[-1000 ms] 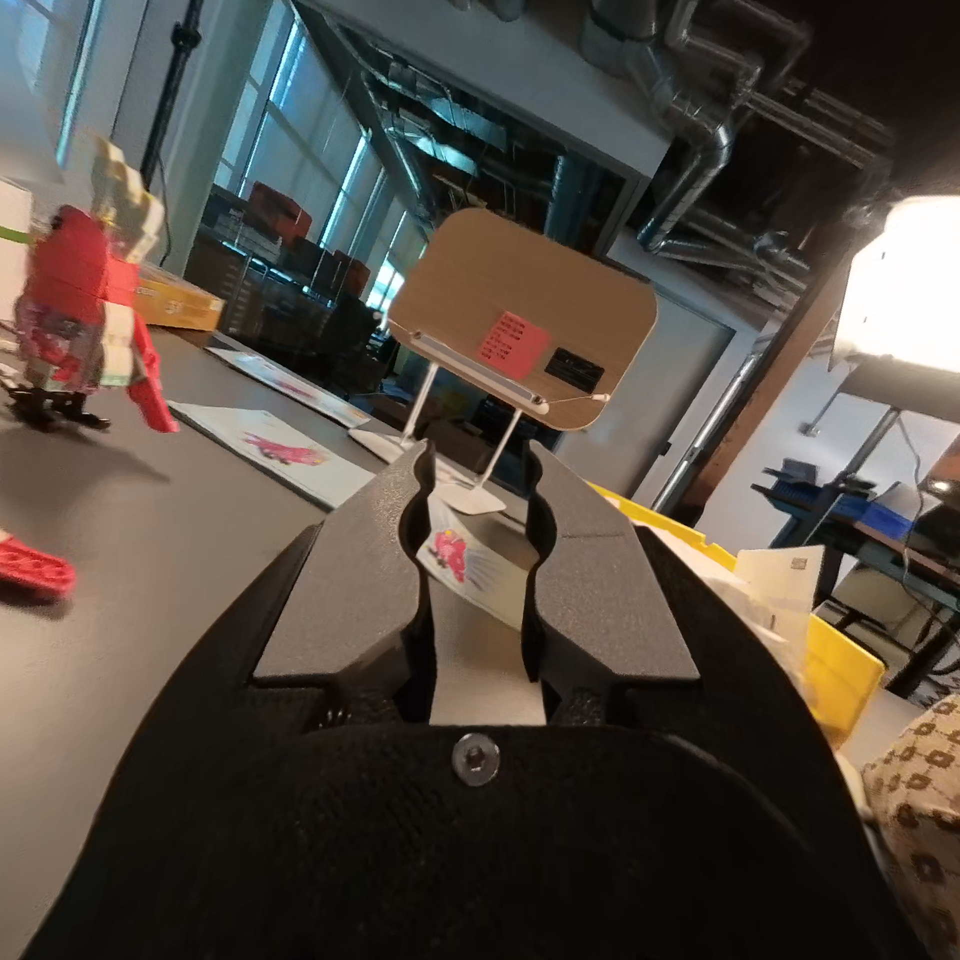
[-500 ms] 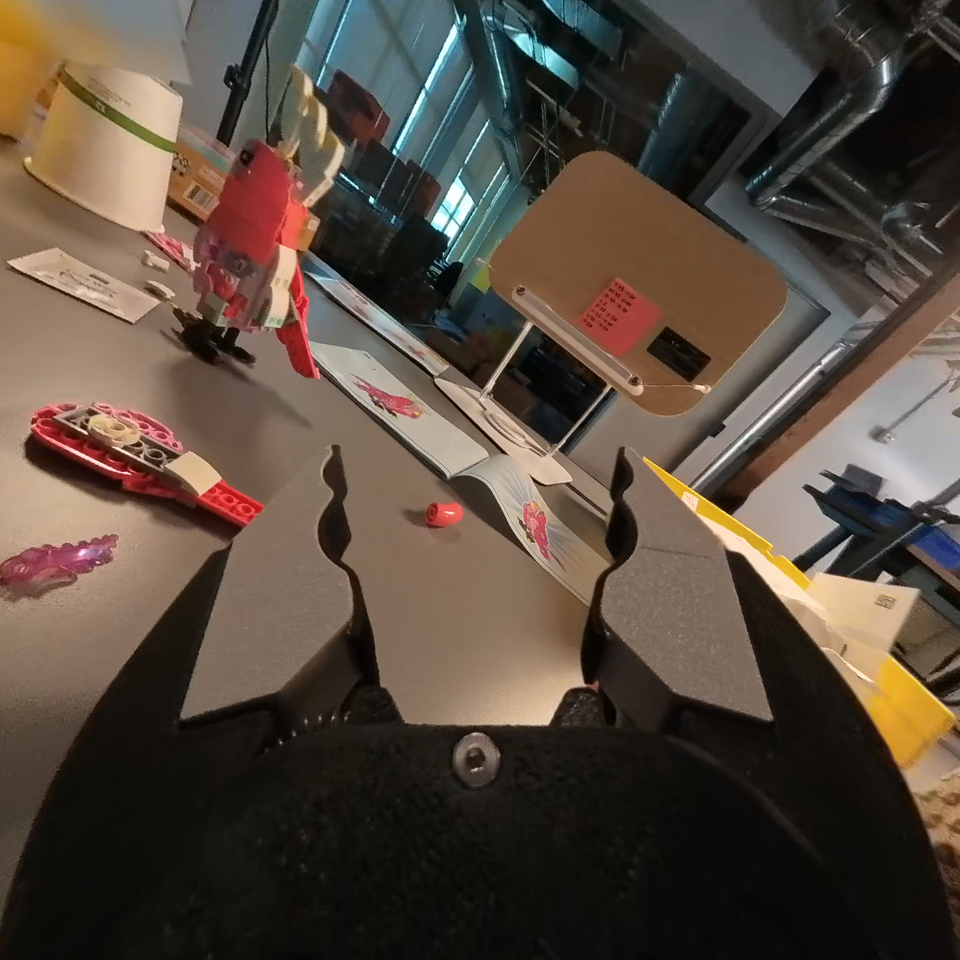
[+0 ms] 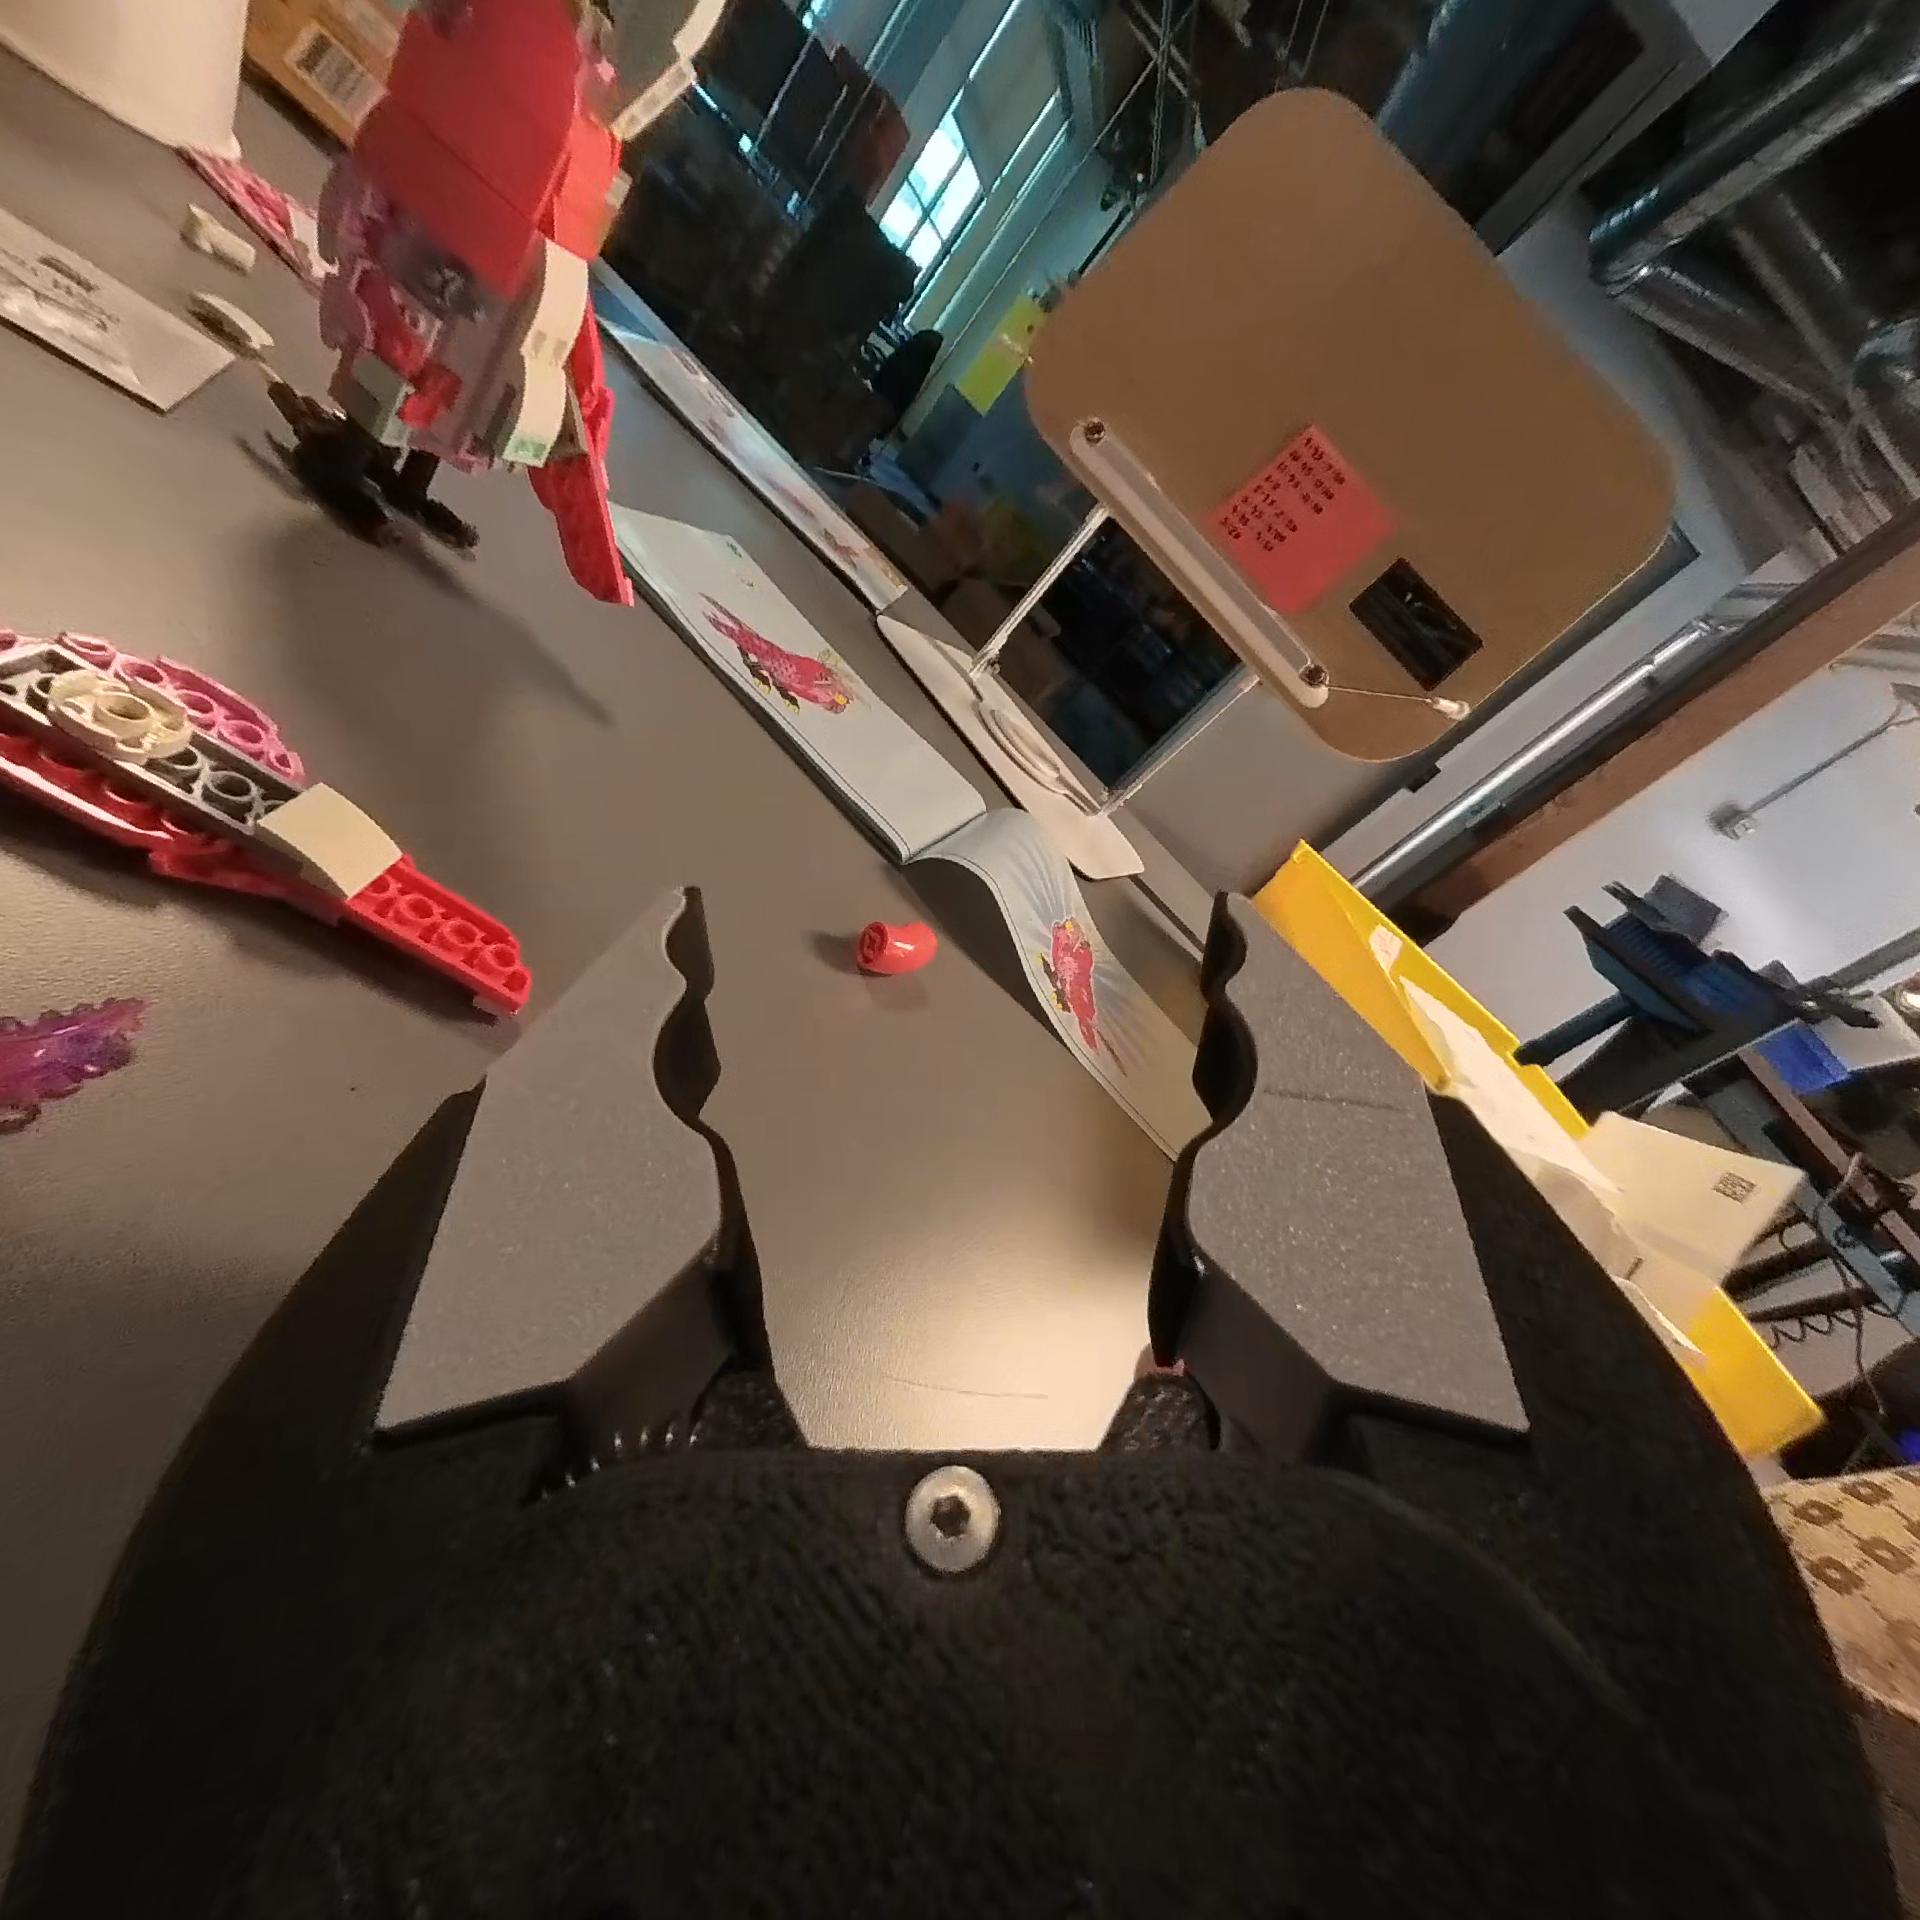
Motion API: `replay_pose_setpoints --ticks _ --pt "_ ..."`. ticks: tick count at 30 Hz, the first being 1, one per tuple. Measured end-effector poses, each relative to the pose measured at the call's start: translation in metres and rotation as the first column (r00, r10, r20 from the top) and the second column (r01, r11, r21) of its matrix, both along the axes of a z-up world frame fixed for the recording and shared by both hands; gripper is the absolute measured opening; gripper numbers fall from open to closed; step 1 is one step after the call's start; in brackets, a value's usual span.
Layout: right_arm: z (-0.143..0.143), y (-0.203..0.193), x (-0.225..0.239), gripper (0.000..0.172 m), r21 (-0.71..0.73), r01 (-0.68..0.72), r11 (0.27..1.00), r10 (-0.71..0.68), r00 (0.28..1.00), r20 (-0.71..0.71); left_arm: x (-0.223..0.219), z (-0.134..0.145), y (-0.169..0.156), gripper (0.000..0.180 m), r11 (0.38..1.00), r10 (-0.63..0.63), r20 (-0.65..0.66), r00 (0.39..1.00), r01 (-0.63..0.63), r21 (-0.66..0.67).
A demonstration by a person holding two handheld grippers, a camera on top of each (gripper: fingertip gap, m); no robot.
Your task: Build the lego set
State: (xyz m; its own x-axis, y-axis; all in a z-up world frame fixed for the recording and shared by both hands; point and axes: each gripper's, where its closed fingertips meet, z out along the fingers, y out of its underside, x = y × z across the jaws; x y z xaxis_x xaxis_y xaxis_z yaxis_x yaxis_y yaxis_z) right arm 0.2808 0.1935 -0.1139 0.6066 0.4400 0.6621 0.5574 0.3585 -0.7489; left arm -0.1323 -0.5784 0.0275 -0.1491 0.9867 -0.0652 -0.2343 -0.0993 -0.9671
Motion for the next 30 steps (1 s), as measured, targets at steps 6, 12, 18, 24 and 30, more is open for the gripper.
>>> replay_pose_setpoints --ticks 6,12,18,24,30 --pt "-0.006 0.002 -0.003 0.093 -0.015 0.001 1.000 -0.001 0.999 0.036 0.009 -0.052 -0.031 0.151 0.993 0.107 0.067 0.992 -0.104 -0.048" --pt "-0.006 0.006 -0.001 0.093 -0.034 0.023 0.999 -0.022 0.999 0.027 0.018 -0.078 -0.070 0.151 0.983 0.165 0.090 0.982 -0.171 0.068" --pt "-0.007 0.006 -0.001 0.093 -0.058 0.010 0.998 -0.009 1.000 0.016 0.039 -0.064 -0.094 0.145 0.973 0.225 0.041 0.974 -0.227 0.051" --pt "-0.005 0.002 0.000 0.093 -0.106 -0.038 0.994 0.036 0.999 -0.025 0.072 -0.030 -0.115 0.141 0.939 0.332 -0.013 0.943 -0.332 -0.087" --pt "-0.006 -0.005 -0.005 0.086 -0.108 -0.108 0.988 0.106 0.994 -0.023 0.135 -0.013 -0.139 0.133 0.912 0.398 -0.076 0.914 -0.403 -0.074"
